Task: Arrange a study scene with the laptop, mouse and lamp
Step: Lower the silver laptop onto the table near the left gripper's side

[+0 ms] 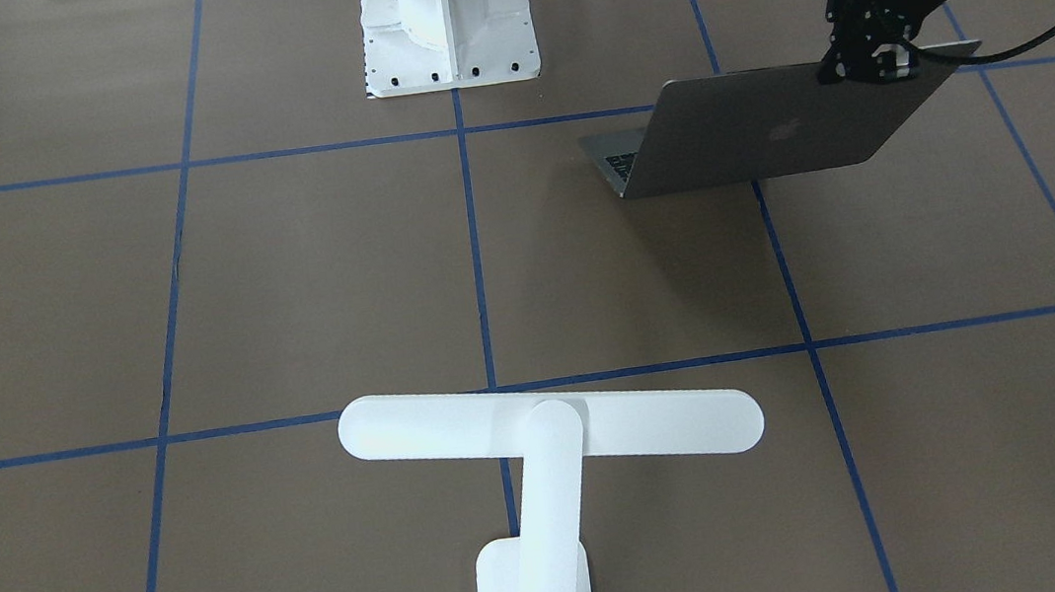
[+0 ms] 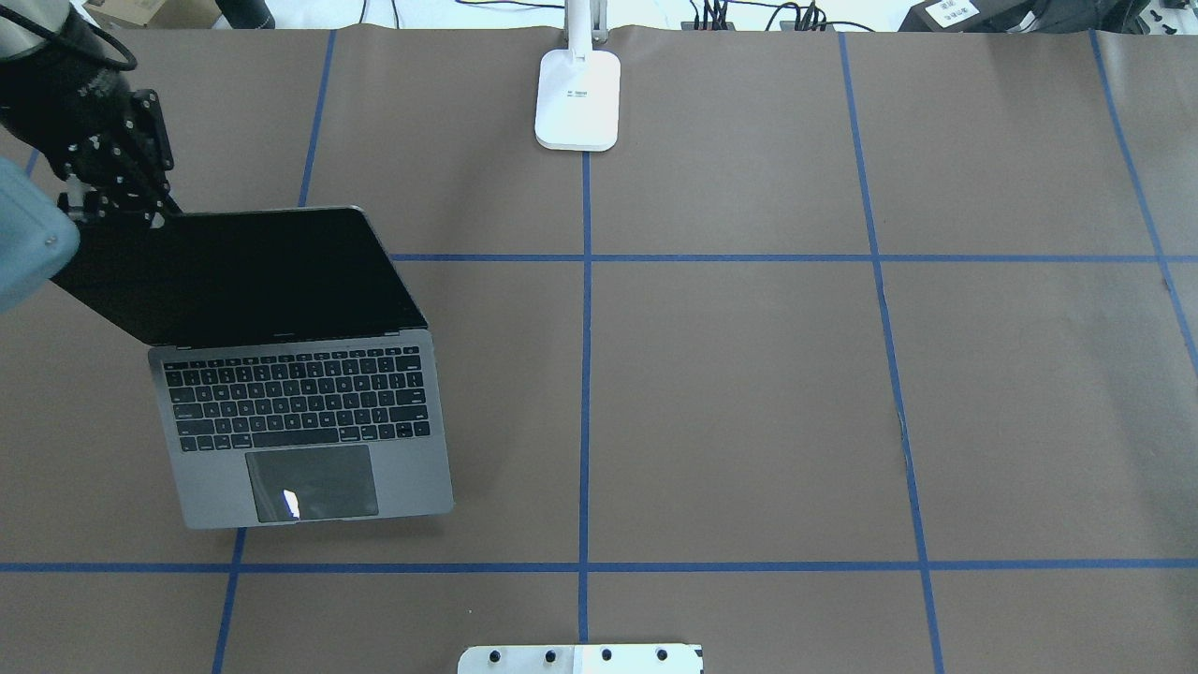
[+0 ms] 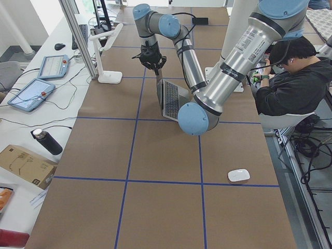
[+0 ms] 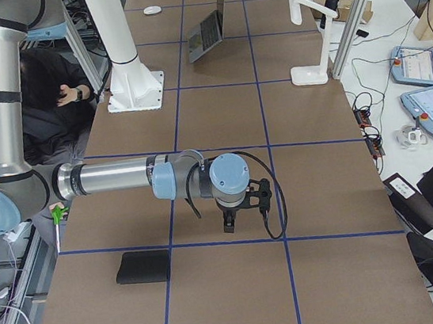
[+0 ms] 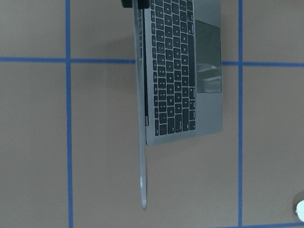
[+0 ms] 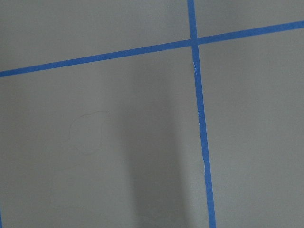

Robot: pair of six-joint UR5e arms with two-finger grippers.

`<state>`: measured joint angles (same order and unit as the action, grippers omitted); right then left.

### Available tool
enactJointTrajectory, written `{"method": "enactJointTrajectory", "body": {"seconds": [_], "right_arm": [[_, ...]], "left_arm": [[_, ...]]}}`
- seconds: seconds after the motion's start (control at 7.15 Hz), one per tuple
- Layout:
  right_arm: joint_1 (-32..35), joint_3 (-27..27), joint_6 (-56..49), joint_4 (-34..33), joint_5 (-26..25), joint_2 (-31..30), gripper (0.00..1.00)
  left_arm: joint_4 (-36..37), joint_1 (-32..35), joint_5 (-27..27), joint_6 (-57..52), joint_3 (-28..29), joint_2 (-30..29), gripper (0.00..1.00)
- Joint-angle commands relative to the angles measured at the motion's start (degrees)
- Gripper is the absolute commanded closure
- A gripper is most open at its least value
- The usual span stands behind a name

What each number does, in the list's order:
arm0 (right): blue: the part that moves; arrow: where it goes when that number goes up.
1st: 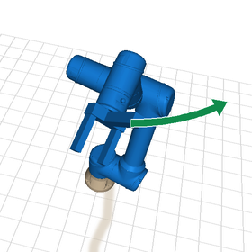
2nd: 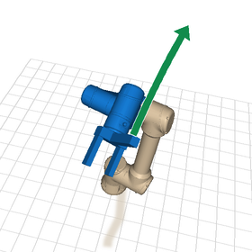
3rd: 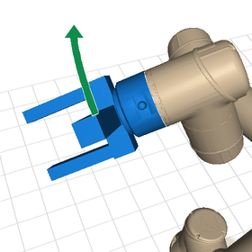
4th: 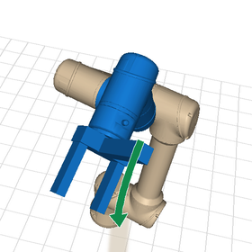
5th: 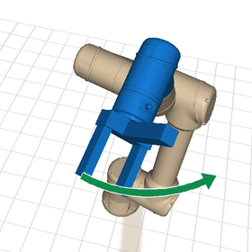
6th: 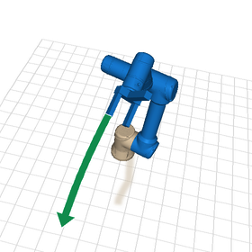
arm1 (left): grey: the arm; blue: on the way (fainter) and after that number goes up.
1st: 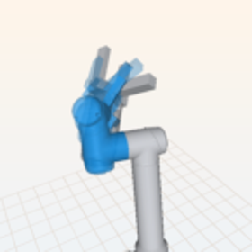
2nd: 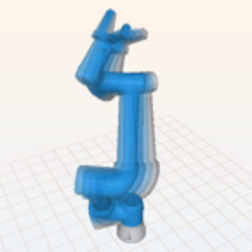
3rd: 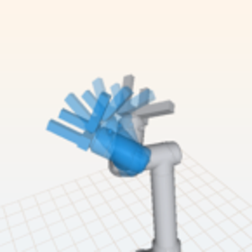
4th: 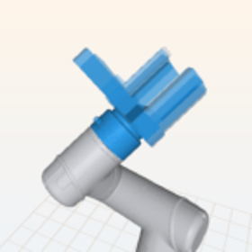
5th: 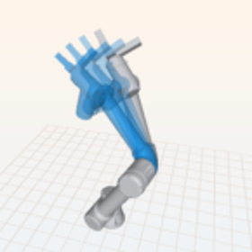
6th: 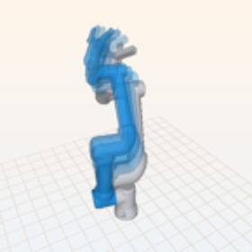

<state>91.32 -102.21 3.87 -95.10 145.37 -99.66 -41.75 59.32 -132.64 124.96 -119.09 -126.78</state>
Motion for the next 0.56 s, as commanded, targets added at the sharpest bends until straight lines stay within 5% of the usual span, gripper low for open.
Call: {"method": "enactJointTrajectory", "body": {"seconds": [0.0,0.42], "right_arm": [[0.2,0.0,0.0,0.0,0.0,-0.3,0.00],[0.2,0.0,0.0,0.0,0.0,-0.7,0.00]], "left_arm": [[0.0,-3.6,0.1,3.0,4.2,-5.1,1.00],[-0.1,-5.9,0.2,3.3,9.3,-9.6,1.00]]}}
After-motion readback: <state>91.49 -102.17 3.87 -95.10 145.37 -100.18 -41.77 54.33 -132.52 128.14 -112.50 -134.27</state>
